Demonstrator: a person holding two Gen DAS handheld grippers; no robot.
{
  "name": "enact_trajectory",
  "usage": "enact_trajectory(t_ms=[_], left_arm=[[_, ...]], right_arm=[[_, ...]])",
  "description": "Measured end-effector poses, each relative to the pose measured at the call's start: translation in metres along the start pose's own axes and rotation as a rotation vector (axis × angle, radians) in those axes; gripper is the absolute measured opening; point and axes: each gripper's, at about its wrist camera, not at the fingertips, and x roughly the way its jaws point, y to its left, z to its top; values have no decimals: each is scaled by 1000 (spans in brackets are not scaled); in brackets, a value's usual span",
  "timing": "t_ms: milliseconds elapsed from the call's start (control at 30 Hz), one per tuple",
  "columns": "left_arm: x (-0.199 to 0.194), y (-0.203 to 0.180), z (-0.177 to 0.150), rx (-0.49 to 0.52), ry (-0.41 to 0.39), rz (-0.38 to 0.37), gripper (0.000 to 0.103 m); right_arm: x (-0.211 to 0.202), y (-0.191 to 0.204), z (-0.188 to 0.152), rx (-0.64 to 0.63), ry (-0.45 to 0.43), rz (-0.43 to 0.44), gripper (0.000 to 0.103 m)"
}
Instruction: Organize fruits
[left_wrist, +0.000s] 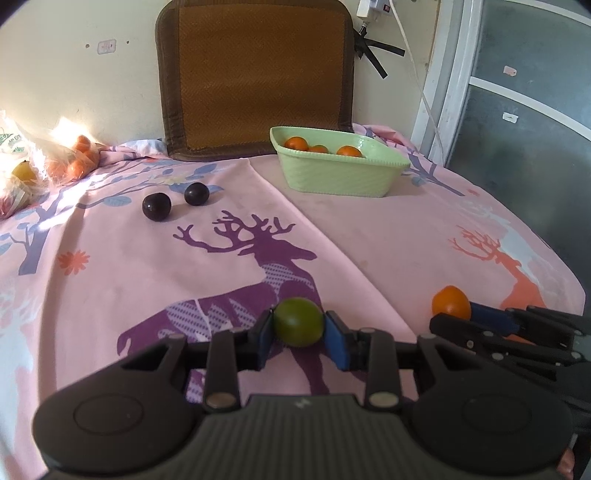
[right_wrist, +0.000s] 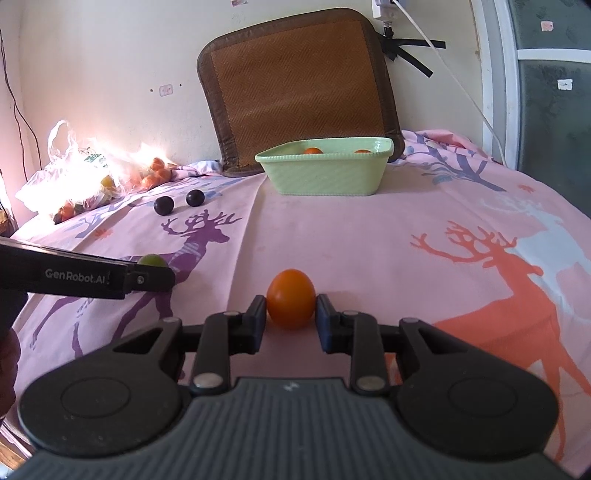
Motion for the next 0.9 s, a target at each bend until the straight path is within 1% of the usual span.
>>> enact_trajectory(t_ms=[67, 133, 300, 533, 700, 900], left_arm=[[-1, 1, -1, -4, -7, -9, 34], [-1, 1, -3, -1, -15, -13, 40], [-3, -2, -7, 21, -33, -16, 46], [-4, -1, -9, 23, -43, -12, 47], [-7, -4, -10, 17, -37, -17, 48], [-6, -8, -9, 32, -31, -18, 48]], right_arm=[[0, 1, -1, -1, -3, -2, 32], [-1, 2, -1, -6, -6, -5, 32], [-2, 3, -2, -16, -8, -10, 34], [-2, 5, -3, -32, -14, -18, 34], [-2, 5, -3, -30, -16, -18, 34], [-2, 4, -3, -33, -18, -20, 34]])
